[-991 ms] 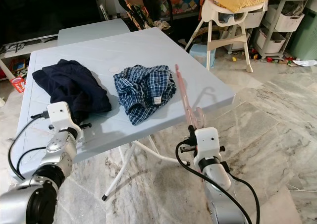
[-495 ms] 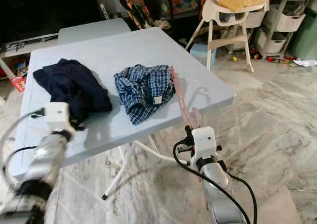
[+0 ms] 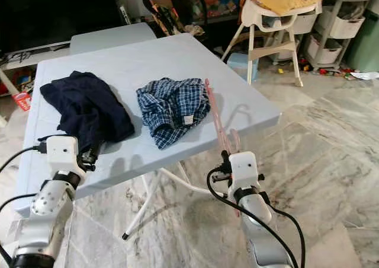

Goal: Hang hanger

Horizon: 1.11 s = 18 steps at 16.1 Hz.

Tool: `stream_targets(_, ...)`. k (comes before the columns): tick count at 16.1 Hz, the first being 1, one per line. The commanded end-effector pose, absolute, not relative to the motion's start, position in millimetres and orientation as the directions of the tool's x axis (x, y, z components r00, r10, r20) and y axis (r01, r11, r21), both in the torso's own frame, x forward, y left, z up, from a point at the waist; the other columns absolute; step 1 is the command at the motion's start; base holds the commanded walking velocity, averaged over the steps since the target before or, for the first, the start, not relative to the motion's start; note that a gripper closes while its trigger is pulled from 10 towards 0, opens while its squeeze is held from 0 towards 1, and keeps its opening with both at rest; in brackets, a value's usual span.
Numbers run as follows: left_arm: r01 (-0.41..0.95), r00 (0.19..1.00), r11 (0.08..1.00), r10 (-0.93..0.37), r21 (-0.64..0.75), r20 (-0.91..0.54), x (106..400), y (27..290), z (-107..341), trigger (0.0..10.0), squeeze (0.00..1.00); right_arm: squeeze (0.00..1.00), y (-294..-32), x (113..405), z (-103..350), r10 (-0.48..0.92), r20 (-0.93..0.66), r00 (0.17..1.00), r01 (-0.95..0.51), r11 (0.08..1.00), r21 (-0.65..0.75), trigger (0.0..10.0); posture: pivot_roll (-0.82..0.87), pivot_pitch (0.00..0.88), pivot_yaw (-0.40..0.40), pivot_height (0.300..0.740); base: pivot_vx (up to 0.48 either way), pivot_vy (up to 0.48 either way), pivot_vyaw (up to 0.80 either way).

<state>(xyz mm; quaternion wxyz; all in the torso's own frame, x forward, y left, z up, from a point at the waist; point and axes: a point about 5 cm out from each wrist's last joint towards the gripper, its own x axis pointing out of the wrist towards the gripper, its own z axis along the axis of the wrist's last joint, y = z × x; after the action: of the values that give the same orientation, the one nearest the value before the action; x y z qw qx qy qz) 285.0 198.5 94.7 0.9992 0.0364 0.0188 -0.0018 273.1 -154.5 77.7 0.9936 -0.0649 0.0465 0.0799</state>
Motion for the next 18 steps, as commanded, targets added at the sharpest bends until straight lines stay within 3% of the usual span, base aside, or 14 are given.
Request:
stream_targets(1, -0.007, 0.999, 0.998, 0.009, 0.070, -0.031, 280, 199, 97, 10.0, 1.00, 0.00, -152, 278, 79, 0.156, -0.097, 0.983, -0.167, 0.979, -0.117, 10.0, -0.10, 0.000, 0.074, 0.740, 0.000, 0.000, 0.00)
stream_targets(5, -0.031, 0.999, 0.994, 0.034, 0.100, -0.030, 286, 215, 103, 10.0, 1.00, 0.00, -144, 286, 80, 0.179, -0.082, 0.981, -0.187, 0.976, -0.111, 10.0, -0.08, 0.000, 0.079, 0.740, 0.000, 0.000, 0.00)
stream_targets(10, -0.104, 0.993, 0.989, 0.109, 0.102, -0.043, 270, 232, 102, 10.0, 1.00, 0.00, -151, 277, 76, 0.226, -0.113, 0.968, -0.240, 0.961, -0.135, 10.0, -0.06, 0.016, -0.003, 0.740, 0.000, 0.000, 0.00)
stream_targets(18, -0.132, 0.990, 0.989, 0.135, 0.067, -0.041, 257, 225, 102, 10.0, 1.00, 0.00, -152, 284, 81, 0.285, -0.121, 0.951, -0.302, 0.940, -0.161, 10.0, -0.05, 0.000, -0.043, 0.740, 0.000, 0.000, 0.00)
